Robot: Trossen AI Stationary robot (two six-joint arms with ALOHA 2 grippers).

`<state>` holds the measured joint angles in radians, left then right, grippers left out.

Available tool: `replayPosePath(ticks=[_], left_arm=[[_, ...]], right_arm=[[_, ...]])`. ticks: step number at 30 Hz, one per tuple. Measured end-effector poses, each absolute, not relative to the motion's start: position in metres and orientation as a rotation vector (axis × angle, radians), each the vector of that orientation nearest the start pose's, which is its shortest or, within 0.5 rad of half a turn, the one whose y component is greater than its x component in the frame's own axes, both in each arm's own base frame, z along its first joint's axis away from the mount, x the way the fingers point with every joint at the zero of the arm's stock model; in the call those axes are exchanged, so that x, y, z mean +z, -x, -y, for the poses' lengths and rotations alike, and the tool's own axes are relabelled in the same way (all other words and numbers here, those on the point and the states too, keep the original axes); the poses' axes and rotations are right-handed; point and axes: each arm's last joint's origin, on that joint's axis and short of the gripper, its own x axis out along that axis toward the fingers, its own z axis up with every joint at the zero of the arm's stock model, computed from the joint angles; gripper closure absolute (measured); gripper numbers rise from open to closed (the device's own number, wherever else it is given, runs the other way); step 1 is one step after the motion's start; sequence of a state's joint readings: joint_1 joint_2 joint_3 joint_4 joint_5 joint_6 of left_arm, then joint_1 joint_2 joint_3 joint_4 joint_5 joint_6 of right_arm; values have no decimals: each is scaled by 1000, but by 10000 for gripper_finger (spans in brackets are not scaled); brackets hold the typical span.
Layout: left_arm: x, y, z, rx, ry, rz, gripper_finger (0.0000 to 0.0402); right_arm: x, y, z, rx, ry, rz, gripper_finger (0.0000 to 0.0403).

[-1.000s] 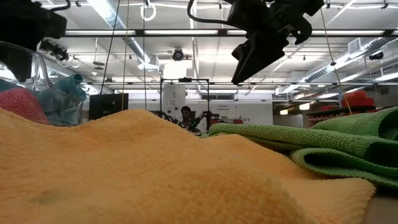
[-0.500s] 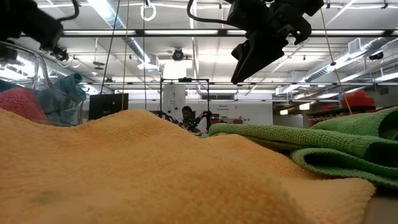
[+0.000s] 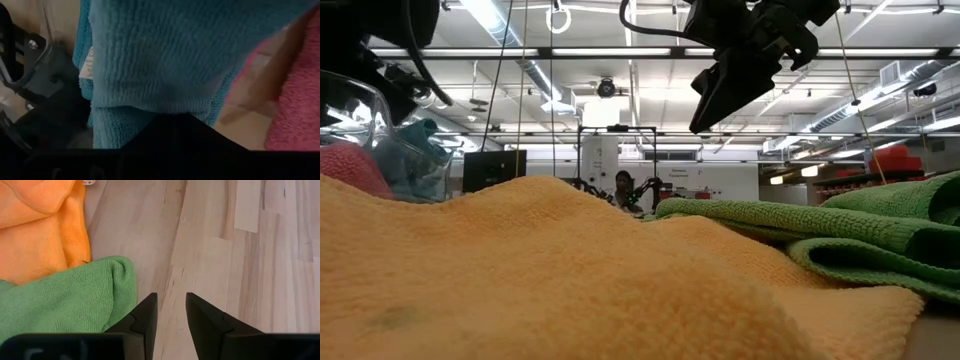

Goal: Fold microfiber towels
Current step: Put the blue microfiber cloth into the transparent bin

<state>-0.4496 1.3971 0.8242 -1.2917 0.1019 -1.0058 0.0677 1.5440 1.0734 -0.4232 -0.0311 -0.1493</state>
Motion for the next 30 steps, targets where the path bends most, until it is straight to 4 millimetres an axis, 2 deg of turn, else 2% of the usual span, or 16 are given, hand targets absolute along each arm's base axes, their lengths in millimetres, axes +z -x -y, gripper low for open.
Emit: replayPosePath(ticks=[6,12,16,19,25,30], left_arm=[[190,-168,82,571,389,-1844,357],[227,-176,83,555,304,-1792,335],[243,-188,83,584,218,-1611,323],[241,-195,82,602,197,-1497,318],[214,-199,69,634,253,-1472,302],[194,-205,63,583,302,-1426,280]], right_arm=[[234,-318,-22,159,156,-886,293],[234,-318,-22,159,157,-886,293],[234,-318,-22,159,157,-886,293],[234,-318,-23,159,156,-886,293],[234,-318,-23,160,154,-887,293],[234,-318,-28,175,161,-886,293]])
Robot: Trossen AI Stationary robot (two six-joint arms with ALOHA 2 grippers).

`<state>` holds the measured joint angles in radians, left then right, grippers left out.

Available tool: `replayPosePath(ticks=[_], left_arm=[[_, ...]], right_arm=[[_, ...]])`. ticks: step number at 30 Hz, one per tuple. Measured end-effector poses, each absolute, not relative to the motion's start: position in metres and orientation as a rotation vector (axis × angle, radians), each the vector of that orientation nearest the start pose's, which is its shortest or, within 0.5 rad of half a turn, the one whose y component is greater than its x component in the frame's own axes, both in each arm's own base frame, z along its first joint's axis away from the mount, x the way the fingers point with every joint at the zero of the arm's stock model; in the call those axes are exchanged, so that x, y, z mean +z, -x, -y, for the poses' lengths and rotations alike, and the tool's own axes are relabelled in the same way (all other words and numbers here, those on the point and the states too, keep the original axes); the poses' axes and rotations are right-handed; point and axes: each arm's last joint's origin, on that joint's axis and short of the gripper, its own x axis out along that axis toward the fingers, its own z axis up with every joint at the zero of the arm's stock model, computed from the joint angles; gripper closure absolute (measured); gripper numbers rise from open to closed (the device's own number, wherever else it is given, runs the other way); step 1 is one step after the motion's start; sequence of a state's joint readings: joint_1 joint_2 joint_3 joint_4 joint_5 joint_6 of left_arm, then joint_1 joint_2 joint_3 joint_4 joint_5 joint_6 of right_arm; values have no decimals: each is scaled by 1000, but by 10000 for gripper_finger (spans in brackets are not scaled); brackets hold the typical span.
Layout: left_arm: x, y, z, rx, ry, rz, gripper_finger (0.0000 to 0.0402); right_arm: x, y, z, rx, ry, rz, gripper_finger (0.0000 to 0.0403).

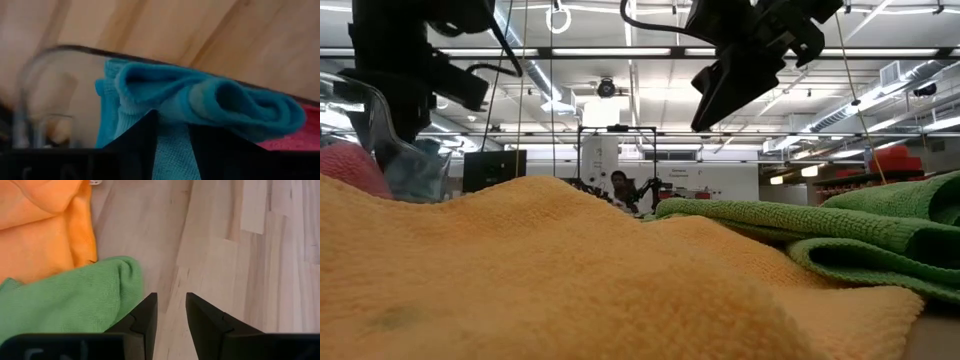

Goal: Fold microfiber towels
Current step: Put the blue microfiber cloth into the transparent bin

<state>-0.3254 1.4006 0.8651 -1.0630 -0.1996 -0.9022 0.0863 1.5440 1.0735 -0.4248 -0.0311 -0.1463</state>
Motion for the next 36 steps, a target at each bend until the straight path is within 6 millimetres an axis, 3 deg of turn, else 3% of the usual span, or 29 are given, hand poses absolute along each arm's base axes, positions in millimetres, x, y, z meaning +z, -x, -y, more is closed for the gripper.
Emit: replayPosePath(ticks=[5,12,16,21,27,36], left_arm=[[192,-203,57,583,359,-1479,267],[234,-209,59,560,341,-1500,277],[246,-211,62,498,366,-1523,288],[239,-213,74,353,559,-1584,297],[220,-203,77,395,548,-1641,304],[224,-182,80,452,536,-1862,319]], right_arm=[[234,-317,-32,185,166,-885,293],[234,-318,-30,183,172,-884,293],[234,-318,-28,180,171,-886,293],[226,-314,-25,172,164,-913,293],[219,-312,-22,167,169,-921,293],[221,-314,-22,171,181,-885,293]])
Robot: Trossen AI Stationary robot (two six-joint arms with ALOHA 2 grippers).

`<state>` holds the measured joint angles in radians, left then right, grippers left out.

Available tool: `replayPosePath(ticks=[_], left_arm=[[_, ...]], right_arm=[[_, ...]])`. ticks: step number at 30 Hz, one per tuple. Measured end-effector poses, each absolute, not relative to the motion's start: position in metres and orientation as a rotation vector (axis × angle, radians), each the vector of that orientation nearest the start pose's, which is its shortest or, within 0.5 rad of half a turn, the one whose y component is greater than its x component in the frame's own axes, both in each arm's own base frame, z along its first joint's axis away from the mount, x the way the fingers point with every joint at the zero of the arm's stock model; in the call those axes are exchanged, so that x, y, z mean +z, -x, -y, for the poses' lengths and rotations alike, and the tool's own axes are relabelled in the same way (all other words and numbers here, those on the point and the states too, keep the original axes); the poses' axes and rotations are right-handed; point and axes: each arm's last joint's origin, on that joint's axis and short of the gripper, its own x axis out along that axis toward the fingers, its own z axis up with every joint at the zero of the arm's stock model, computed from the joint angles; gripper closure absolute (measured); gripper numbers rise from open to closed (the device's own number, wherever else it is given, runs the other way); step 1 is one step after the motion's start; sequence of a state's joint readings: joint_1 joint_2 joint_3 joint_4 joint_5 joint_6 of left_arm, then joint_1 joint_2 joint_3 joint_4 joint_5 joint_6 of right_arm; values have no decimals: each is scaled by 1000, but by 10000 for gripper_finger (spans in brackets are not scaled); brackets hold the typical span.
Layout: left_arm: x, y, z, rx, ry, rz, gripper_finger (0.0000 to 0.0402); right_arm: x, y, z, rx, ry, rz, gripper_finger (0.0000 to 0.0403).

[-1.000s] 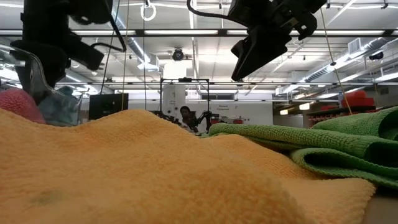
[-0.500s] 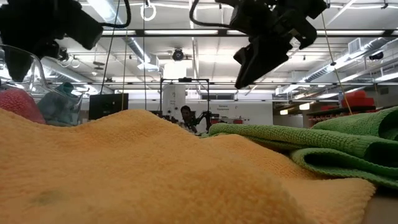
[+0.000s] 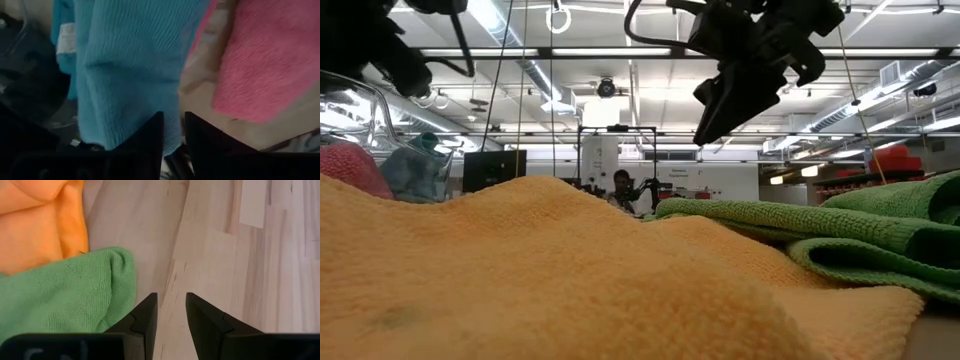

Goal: Fold microfiber towels
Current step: Put the blue microfiber cloth into the transparent bin

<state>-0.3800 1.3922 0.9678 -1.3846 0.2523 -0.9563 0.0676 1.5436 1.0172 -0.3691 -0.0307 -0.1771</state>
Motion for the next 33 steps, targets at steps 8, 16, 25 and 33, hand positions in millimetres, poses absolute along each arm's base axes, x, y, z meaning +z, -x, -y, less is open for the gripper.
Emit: replayPosePath(ticks=[8,16,25,33], left_arm=[[196,-164,77,508,470,-1945,349],[166,-155,74,460,458,-1931,372],[183,-159,75,478,450,-1963,378],[222,-170,76,490,293,-1898,385]], right_arm=[[221,-315,-22,170,181,-884,293],[221,-315,-22,170,179,-883,293],[221,-315,-22,171,180,-882,293],[221,-315,-22,164,168,-880,293]])
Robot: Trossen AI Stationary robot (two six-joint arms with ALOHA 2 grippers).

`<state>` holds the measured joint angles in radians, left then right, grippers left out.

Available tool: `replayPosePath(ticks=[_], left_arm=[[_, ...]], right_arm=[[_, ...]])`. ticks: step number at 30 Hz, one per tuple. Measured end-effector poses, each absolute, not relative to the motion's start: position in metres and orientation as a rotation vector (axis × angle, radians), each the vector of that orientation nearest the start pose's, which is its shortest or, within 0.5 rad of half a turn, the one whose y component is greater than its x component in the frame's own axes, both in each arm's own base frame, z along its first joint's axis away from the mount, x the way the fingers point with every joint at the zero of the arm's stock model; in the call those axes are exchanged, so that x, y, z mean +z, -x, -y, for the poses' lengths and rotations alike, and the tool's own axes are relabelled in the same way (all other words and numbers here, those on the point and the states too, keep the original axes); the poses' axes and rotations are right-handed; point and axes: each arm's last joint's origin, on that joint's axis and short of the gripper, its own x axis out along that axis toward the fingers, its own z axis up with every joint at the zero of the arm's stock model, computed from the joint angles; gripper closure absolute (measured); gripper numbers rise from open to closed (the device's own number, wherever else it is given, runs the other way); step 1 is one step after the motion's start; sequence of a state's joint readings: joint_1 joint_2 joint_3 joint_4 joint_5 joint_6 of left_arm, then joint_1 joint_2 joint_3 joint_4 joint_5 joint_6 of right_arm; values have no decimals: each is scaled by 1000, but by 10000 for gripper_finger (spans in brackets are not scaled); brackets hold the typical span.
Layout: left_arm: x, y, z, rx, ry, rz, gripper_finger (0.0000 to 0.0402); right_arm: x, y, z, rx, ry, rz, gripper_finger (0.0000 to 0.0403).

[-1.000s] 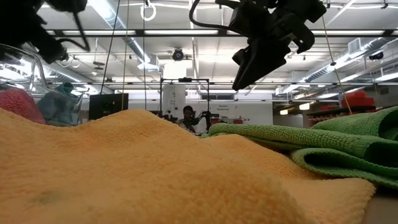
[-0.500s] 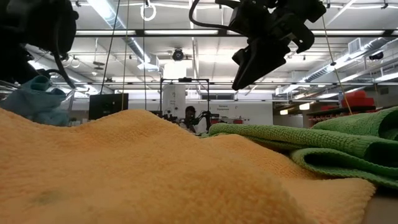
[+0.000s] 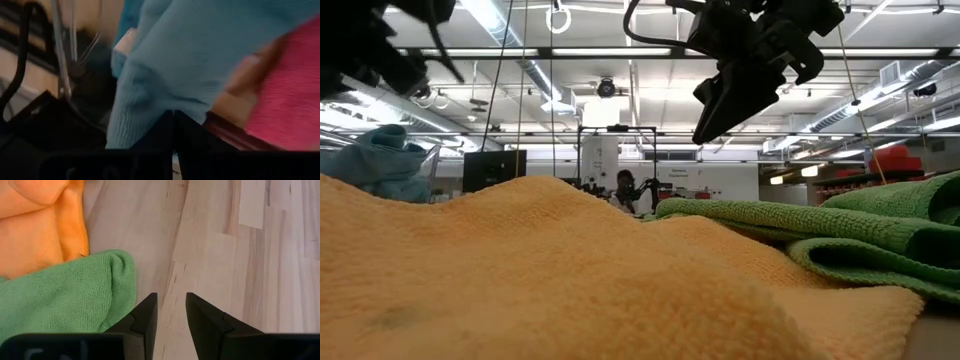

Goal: Fold microfiber towels
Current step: Put the blue microfiber cloth into the transparent bin

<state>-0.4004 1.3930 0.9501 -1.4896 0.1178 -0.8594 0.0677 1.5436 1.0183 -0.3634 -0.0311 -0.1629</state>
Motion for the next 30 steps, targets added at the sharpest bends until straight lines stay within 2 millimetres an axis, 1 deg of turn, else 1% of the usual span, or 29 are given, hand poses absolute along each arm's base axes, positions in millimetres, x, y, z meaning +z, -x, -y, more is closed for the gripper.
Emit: replayPosePath(ticks=[3,6,11,15,19,24,27,30], left_arm=[[228,-175,77,457,291,-1862,380],[226,-174,76,472,263,-1850,374],[204,-168,74,488,247,-1866,371],[185,-158,68,513,231,-1904,380],[176,-153,68,501,276,-1938,388],[183,-157,68,505,294,-1931,383],[192,-162,69,518,257,-1890,374],[201,-165,67,557,177,-1850,353]], right_arm=[[221,-315,-22,164,167,-880,293],[221,-315,-22,164,167,-880,293],[221,-315,-22,164,167,-880,293],[221,-315,-22,164,167,-880,293],[221,-315,-22,164,167,-880,293],[222,-316,-22,166,173,-867,293],[223,-316,-22,166,173,-863,293],[222,-316,-22,164,169,-863,293]])
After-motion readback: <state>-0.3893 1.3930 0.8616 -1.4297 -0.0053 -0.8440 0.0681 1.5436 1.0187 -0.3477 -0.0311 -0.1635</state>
